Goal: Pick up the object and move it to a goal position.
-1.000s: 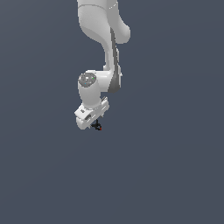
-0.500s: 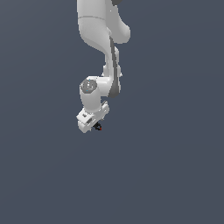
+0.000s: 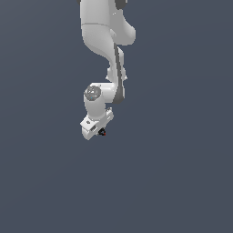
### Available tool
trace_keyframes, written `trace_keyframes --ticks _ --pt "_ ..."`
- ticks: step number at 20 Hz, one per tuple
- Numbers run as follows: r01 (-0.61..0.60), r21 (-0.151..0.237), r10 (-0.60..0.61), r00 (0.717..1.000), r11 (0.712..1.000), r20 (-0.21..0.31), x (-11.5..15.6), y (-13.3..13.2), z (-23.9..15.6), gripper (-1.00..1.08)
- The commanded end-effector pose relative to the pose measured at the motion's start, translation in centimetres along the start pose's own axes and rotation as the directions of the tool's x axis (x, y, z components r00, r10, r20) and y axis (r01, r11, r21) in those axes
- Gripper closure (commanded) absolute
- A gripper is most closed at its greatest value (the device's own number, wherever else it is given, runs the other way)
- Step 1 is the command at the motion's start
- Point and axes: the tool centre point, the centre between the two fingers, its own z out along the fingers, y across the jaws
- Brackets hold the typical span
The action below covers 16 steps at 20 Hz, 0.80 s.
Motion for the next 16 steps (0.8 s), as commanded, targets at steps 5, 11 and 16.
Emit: trace_keyframes --ticks 5,11,16 --pt "0.0 0.0 0.0 1.0 1.0 0.0 0.0 0.0 0.1 1.08" --pt "0.0 0.0 0.0 1.0 1.0 0.0 -0.6 0.2 -0.1 1.08" --pt "0.0 0.0 0.0 1.0 1.0 0.0 -2.9 1.0 -0.8 1.08"
